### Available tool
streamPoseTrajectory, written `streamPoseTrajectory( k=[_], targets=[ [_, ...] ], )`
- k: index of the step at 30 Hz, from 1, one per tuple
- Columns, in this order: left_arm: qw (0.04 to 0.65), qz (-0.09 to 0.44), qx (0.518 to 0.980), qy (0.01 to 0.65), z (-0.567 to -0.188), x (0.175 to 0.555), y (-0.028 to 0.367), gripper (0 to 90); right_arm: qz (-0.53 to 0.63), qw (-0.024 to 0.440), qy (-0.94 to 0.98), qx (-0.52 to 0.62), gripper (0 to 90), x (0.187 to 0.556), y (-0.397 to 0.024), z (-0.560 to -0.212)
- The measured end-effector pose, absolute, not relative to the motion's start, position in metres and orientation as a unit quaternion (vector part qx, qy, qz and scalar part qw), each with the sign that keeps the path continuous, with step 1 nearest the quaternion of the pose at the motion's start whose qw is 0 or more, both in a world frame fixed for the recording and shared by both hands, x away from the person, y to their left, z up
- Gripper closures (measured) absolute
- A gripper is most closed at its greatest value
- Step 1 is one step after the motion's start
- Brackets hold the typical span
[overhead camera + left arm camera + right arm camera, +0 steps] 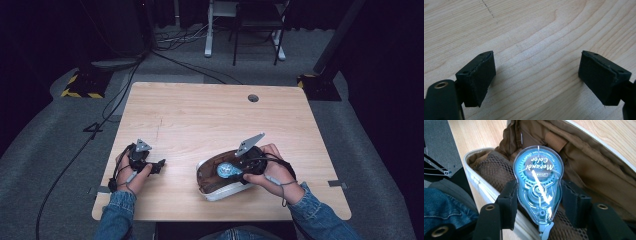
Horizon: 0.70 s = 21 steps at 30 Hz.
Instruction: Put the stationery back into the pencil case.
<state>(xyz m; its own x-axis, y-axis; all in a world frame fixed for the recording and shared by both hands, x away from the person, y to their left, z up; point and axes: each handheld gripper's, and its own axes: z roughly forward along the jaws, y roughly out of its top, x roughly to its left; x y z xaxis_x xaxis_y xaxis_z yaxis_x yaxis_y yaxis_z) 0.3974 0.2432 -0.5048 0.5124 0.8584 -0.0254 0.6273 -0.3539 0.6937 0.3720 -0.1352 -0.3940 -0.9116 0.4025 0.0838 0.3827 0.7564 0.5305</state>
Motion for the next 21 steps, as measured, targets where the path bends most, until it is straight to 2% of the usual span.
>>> streamPoseTrajectory(
  k=[3, 6, 21],
  targets=[
    [0.331, 0.174, 0.804, 0.462, -0.505, 0.397, 0.243, 14.5, 0.294, 0.025, 0.934, 0.204, 49.1, 0.376, -0.134, -0.398],
    [0.331, 0.175, 0.805, 0.461, -0.505, 0.398, 0.243, 14.5, 0.301, 0.026, 0.932, 0.202, 32.6, 0.380, -0.134, -0.403],
    [0.330, 0.175, 0.806, 0.459, -0.505, 0.398, 0.243, 14.6, 0.347, 0.059, 0.907, 0.231, 34.7, 0.379, -0.158, -0.382]
  ],
)
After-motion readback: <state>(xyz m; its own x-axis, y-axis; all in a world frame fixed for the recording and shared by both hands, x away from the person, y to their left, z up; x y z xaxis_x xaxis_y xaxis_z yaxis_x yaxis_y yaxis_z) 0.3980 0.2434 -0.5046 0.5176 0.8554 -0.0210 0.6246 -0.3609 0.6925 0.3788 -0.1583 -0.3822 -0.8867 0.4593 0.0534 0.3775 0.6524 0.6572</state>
